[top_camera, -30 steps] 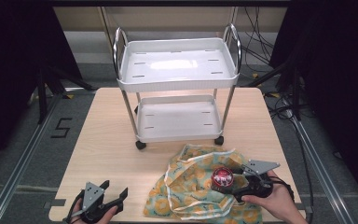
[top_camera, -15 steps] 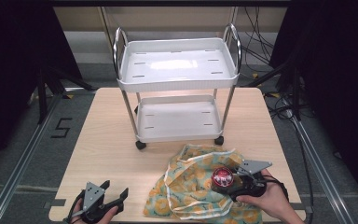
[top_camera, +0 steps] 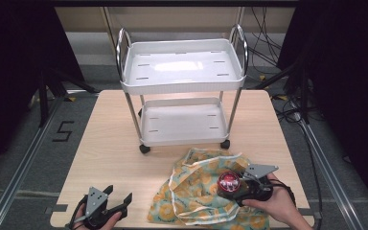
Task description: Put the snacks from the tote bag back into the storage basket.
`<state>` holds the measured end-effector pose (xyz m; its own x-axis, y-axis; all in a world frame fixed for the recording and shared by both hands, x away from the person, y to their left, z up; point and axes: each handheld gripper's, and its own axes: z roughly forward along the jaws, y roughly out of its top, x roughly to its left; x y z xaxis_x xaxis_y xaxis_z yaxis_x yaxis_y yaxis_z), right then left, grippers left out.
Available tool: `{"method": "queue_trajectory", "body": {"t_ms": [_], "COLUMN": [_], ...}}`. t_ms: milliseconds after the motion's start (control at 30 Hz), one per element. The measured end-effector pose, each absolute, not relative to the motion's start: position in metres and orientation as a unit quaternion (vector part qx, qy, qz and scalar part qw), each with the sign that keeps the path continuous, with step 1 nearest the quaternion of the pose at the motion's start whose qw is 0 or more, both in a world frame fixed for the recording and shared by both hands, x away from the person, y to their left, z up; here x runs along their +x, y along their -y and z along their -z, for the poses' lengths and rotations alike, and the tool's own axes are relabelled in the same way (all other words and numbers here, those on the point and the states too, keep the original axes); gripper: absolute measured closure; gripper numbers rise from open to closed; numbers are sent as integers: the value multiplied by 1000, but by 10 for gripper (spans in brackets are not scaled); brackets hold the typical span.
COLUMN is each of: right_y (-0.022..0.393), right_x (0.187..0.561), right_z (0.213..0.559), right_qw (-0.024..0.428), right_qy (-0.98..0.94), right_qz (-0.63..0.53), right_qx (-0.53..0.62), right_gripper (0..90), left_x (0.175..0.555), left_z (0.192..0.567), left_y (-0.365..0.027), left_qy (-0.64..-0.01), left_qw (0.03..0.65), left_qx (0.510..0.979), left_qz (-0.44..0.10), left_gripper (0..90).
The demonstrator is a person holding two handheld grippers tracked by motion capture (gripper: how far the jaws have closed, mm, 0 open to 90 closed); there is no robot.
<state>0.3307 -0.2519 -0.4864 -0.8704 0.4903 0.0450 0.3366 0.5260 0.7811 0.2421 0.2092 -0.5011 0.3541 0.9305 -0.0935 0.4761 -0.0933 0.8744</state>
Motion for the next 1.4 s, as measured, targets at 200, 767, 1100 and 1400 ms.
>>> {"method": "queue_trajectory", "body": {"t_ms": [200,767,1100,1400], "right_y": [250,251,251,249], "right_x": [329,328,326,325], "right_z": [485,484,481,475], "right_qw": [103,106,112,125], "right_qy": [-871,-865,-861,-865], "right_qz": [-421,-426,-431,-430], "right_qx": [232,243,244,226], "right_gripper": [257,259,260,260], "left_x": [242,242,242,242], "left_z": [501,501,500,501], "left_y": [-210,-210,-210,-211], "left_qy": [-507,-505,-505,-502], "left_qw": [439,438,443,443], "left_qx": [696,698,694,697], "left_qz": [-258,-258,-258,-256], "left_gripper": [261,260,260,259]}}
